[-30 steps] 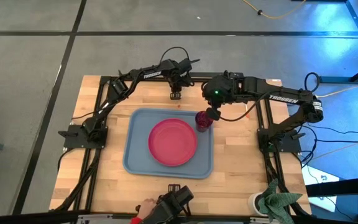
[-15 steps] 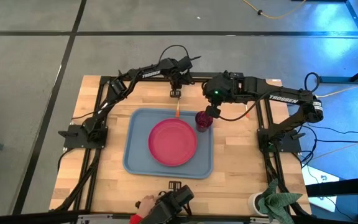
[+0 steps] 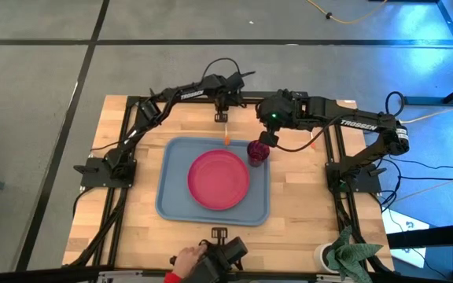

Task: Pick and place plate/cup/fork/spoon on tray
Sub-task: Put the orange fork on the blue serving tray to the left of the red plate

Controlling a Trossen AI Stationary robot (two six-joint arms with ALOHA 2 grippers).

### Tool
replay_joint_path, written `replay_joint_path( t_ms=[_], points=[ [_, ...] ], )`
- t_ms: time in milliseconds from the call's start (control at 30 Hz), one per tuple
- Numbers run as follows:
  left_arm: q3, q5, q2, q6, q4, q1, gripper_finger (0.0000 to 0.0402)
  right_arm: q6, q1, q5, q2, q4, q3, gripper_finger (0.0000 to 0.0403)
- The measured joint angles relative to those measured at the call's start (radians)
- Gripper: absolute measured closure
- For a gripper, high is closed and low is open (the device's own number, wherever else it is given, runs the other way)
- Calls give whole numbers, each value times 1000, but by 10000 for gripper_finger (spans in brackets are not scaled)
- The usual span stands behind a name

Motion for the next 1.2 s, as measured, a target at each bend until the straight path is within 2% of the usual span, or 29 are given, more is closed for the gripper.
replay_joint_path(
  t_ms=[300, 467, 567, 700, 800, 1000, 1067, 1200],
  points=[
    [0, -85, -15, 56, -4, -45, 401, -20, 0, 0, 0, 13, 0, 353],
    [0, -79, -44, 53, -6, -58, 402, -20, 0, -3, 0, 12, 0, 353],
    [0, -39, -89, 26, -33, -59, 402, -28, 0, -4, 0, -3, 0, 353],
    [0, 20, -179, -147, -109, -56, 402, -45, 0, -4, -1, -55, 23, 353],
    [1, 52, -242, -394, -189, -52, 402, -1, 0, -7, -2, -82, 63, 353],
    [3, 75, -304, -908, -209, -66, 401, 102, 0, -15, -3, -93, 133, 353],
    [1, 83, -298, -960, -218, -71, 401, 108, 1, -14, -3, -92, 143, 353],
    [0, 131, -283, -964, -221, -77, 400, 65, 2, -15, -3, -94, 148, 353]
  ],
)
